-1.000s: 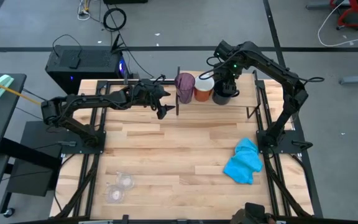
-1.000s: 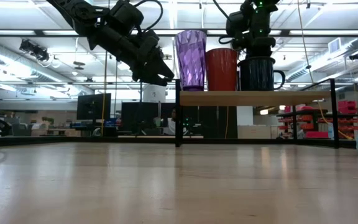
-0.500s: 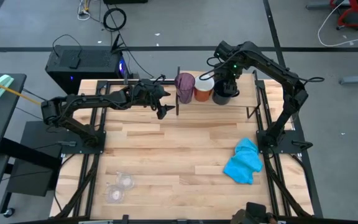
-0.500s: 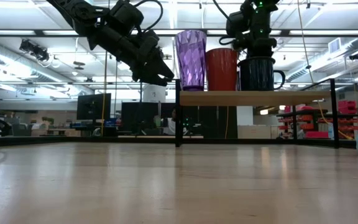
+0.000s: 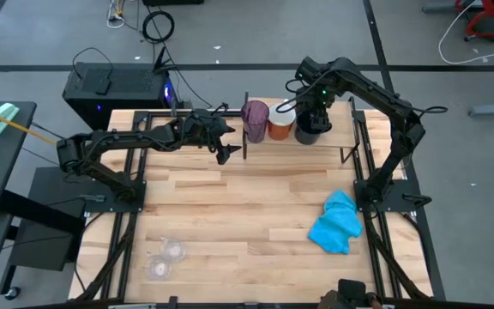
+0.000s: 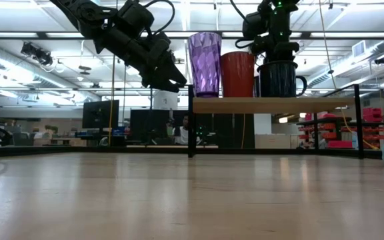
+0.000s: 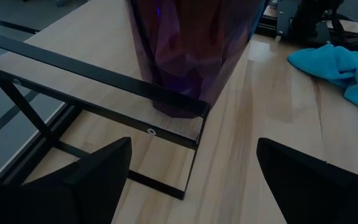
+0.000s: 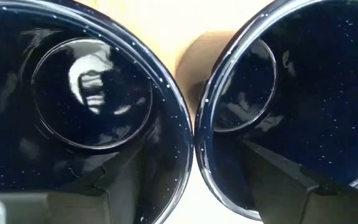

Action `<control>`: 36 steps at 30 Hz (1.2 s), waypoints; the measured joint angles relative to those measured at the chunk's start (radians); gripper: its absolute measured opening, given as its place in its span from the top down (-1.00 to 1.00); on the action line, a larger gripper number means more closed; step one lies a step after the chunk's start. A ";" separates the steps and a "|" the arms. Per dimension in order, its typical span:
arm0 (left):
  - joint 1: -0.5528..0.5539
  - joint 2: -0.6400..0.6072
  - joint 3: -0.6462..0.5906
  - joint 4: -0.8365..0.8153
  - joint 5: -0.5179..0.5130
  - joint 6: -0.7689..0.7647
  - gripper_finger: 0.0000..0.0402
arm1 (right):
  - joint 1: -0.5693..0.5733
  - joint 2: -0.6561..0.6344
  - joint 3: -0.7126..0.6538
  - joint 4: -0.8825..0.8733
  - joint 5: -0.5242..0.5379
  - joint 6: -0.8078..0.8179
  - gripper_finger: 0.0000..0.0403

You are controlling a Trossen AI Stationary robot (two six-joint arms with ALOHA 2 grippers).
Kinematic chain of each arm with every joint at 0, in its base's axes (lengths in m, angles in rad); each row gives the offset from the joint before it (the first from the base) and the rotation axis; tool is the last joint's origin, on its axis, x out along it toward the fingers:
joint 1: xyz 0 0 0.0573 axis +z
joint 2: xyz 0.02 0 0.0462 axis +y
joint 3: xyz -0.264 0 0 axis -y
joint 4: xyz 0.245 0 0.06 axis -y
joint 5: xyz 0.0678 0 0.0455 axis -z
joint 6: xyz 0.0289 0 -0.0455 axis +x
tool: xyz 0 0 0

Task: Stack small to large cups/mugs on shelf
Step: Adjust the mugs on the shelf

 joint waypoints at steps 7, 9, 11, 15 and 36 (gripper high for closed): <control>0.000 0.000 0.000 0.000 0.000 0.000 -0.77 | 0.000 -0.008 0.002 0.022 -0.007 0.021 -0.31; 0.000 0.000 0.000 0.000 0.000 0.000 -0.77 | 0.000 -0.014 0.002 0.023 -0.011 0.025 -0.32; 0.000 0.000 0.000 0.000 0.000 0.000 -0.77 | 0.000 -0.022 0.002 0.023 -0.018 0.026 -0.33; 0.000 0.000 0.000 0.000 0.000 0.000 -0.77 | 0.003 -0.047 0.002 0.024 -0.029 0.028 -0.33; 0.004 -0.051 0.000 -0.003 -0.001 0.012 -0.77 | 0.103 -0.231 0.002 0.140 -0.053 0.122 -0.29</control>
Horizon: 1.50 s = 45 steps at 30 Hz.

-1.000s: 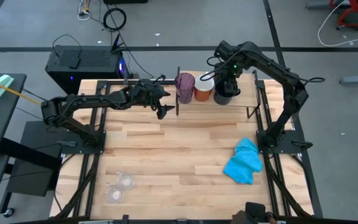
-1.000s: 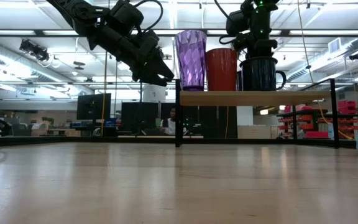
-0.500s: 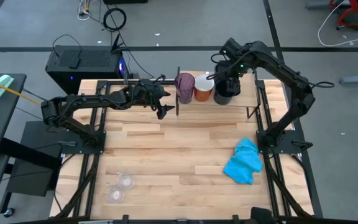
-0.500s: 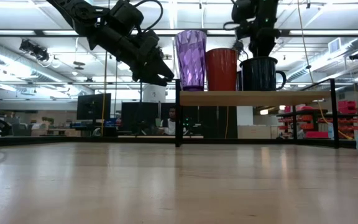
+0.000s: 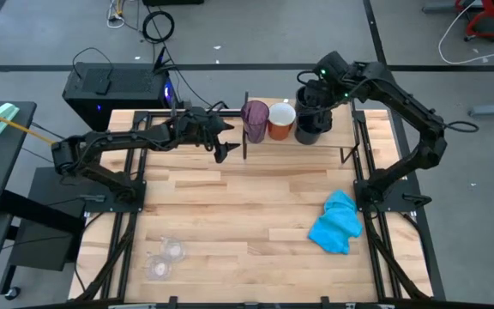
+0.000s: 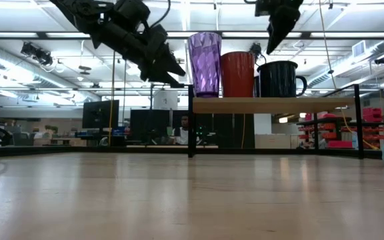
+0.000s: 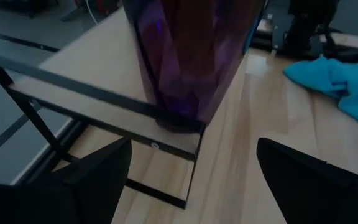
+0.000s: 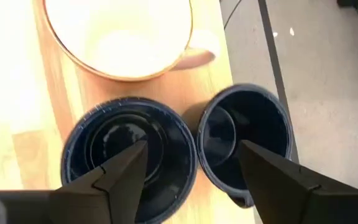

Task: Stack small to large cups/mugs on shelf
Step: Adjust the mugs on the shelf

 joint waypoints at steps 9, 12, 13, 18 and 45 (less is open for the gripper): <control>0.001 -0.047 0.000 -0.010 0.000 -0.027 -0.77 | 0.066 -0.005 0.000 0.064 -0.006 0.011 -0.25; 0.002 -0.047 0.000 -0.009 -0.005 -0.040 -0.77 | 0.078 0.004 0.001 0.113 -0.018 0.039 -0.24; 0.002 -0.047 0.000 -0.009 -0.006 -0.040 -0.77 | 0.082 0.011 0.001 0.115 -0.026 0.042 -0.24; 0.001 -0.047 0.000 -0.009 -0.008 -0.040 -0.77 | 0.110 0.034 0.031 0.122 -0.076 0.042 -0.22; 0.001 -0.047 0.000 -0.021 -0.008 -0.040 -0.77 | 0.117 0.236 0.181 0.045 -0.167 0.063 -0.26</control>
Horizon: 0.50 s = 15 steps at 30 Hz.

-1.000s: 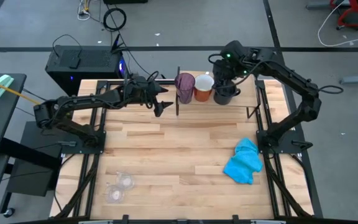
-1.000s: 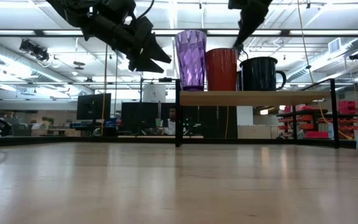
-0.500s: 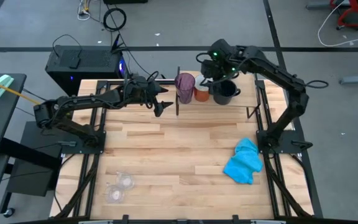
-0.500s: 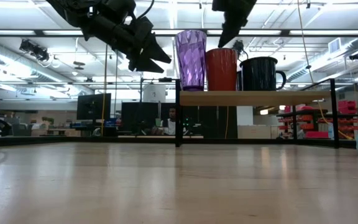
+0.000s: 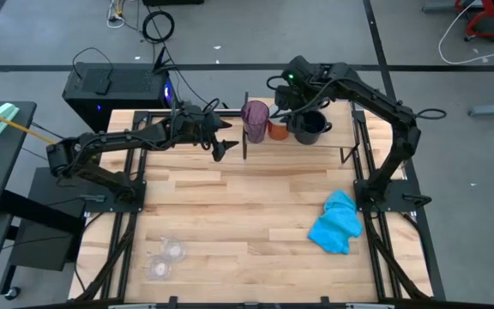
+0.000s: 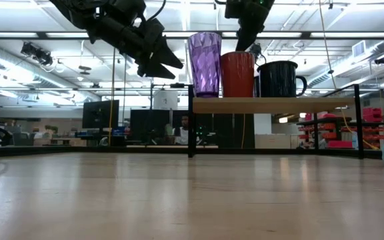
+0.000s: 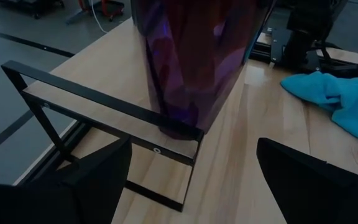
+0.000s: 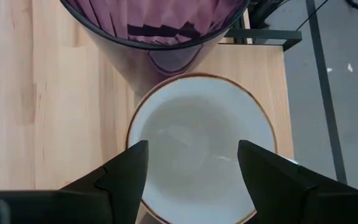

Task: Stack small to large cups/mugs on shelf
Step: Adjust the mugs on the shelf

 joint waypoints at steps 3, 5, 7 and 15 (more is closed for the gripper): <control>0.000 0.000 0.000 -0.001 0.000 0.000 -0.77 | -0.009 0.000 0.000 0.000 0.000 -0.001 -0.30; 0.000 0.000 0.000 -0.001 0.000 0.000 -0.77 | -0.015 0.000 0.000 0.001 0.000 -0.001 -0.31; 0.000 0.000 0.000 -0.001 0.000 0.000 -0.77 | -0.022 0.000 0.000 0.001 0.000 -0.001 -0.31; 0.000 0.000 0.000 -0.002 0.000 0.000 -0.77 | -0.034 0.000 0.000 0.001 -0.028 -0.003 -0.28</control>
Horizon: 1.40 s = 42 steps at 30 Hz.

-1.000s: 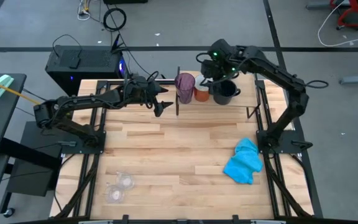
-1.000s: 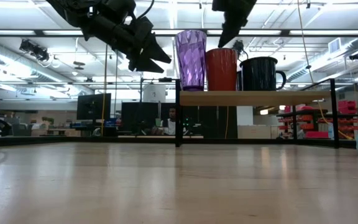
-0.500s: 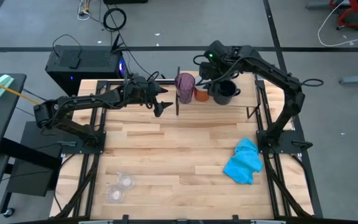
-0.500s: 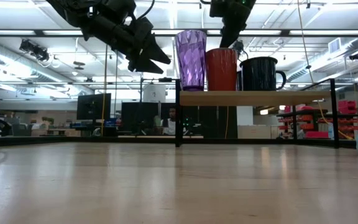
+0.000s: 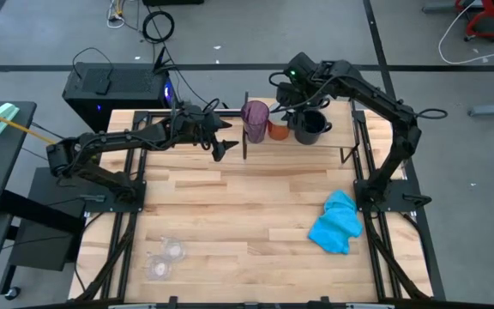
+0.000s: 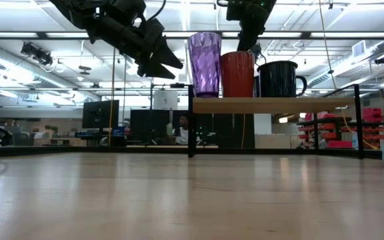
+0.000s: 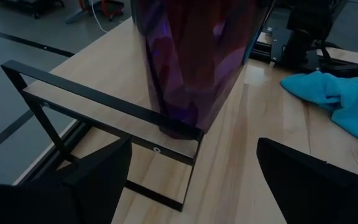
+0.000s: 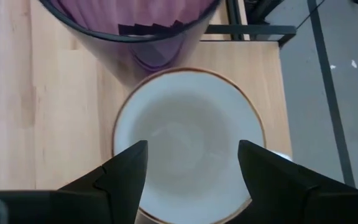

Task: Stack small to large cups/mugs on shelf
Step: Adjust the mugs on the shelf

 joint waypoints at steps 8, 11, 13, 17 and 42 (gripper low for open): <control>-0.001 0.000 0.000 -0.001 0.000 0.000 -0.77 | 0.000 0.004 0.000 0.000 -0.002 0.001 -0.27; -0.001 0.000 0.000 -0.001 0.000 0.000 -0.77 | 0.000 0.003 -0.012 0.007 -0.013 0.001 -0.27; -0.001 0.000 0.000 -0.001 0.000 0.000 -0.77 | 0.000 0.004 -0.026 0.005 -0.013 0.002 -0.27; -0.001 0.000 0.000 -0.001 0.000 0.000 -0.77 | -0.001 0.004 -0.043 0.023 -0.012 0.002 -0.27; -0.001 0.000 0.000 -0.001 0.000 -0.008 -0.77 | -0.018 0.004 -0.086 0.031 -0.014 0.005 -0.27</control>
